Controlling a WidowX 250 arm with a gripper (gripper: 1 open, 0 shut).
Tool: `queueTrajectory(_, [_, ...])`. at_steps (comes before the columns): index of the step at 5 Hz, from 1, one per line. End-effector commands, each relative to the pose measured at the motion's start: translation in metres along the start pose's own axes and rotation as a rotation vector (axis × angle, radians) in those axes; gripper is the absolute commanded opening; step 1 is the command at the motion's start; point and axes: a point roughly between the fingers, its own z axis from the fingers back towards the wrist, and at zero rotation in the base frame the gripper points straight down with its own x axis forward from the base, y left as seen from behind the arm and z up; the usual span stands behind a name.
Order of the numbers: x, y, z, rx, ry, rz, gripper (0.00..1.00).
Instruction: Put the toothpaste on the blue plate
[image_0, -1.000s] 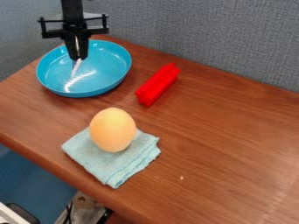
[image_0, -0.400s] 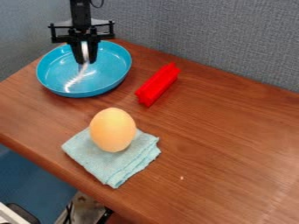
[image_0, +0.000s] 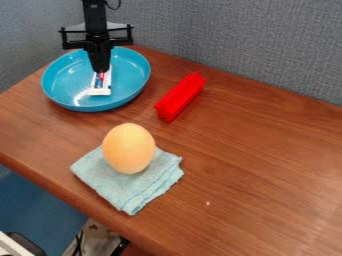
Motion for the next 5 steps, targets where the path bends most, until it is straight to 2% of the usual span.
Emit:
queueTrajectory(1, [0.0087, -0.0034, 0.0181, -0.019, -0.059, -0.011, 1.0])
queueTrajectory(2, [0.0114, -0.0042, 0.0165, -0.022, -0.059, -0.015, 1.0])
queueTrajectory(3, [0.0143, -0.0049, 0.0139, -0.023, -0.063, -0.017, 0.0])
queueTrajectory(4, [0.0163, -0.0057, 0.0125, -0.025, -0.068, -0.022, 0.0])
queueTrajectory(5, [0.0183, -0.0061, 0.0113, -0.025, -0.071, -0.026, 1.0])
